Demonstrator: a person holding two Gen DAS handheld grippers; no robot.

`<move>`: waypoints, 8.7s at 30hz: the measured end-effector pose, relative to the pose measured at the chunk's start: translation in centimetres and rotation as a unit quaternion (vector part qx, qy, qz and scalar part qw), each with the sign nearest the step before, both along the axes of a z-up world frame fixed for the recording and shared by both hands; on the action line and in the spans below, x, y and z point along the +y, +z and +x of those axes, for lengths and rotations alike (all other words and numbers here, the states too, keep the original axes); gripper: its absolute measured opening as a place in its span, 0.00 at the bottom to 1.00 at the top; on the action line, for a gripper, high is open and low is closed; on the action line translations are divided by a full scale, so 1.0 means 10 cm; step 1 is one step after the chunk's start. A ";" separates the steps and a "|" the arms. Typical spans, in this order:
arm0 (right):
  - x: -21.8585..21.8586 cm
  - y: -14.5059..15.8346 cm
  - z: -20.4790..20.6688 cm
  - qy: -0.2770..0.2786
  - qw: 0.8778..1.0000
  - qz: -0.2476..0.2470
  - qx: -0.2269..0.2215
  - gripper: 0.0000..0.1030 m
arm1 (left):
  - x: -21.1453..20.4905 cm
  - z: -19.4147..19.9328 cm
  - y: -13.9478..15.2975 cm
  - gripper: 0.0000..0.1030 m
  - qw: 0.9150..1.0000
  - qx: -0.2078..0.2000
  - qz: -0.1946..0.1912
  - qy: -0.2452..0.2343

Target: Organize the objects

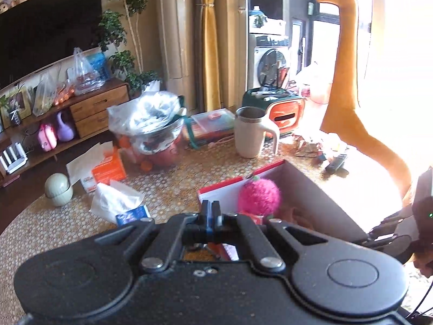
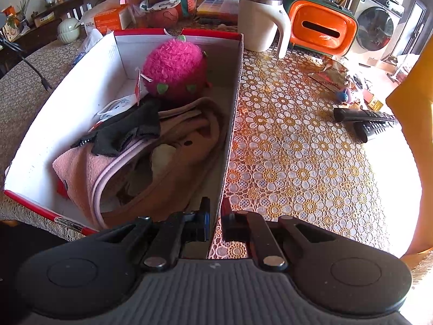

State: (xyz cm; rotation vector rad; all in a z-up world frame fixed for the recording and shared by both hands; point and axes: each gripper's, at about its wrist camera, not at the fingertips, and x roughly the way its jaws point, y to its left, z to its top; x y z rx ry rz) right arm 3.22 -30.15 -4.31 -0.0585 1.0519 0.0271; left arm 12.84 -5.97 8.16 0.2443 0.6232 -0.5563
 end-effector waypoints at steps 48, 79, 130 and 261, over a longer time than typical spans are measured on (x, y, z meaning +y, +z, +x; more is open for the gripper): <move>0.03 0.05 0.02 0.006 1.000 -0.007 0.010 0.07 | 0.36 -0.49 -1.83 0.85 0.984 0.142 0.092 -0.053; 0.03 0.08 0.01 0.004 1.000 -0.011 0.003 0.07 | 0.60 -0.27 -1.49 0.06 0.991 0.127 0.018 0.033; -0.07 0.11 0.01 -0.008 0.999 0.031 -0.011 0.07 | -1.18 -0.03 -1.47 0.13 0.980 0.152 0.069 -0.106; -0.09 0.14 0.06 -0.027 0.999 0.043 -0.016 0.05 | -1.03 -0.24 -0.97 0.73 0.992 0.087 0.036 -0.082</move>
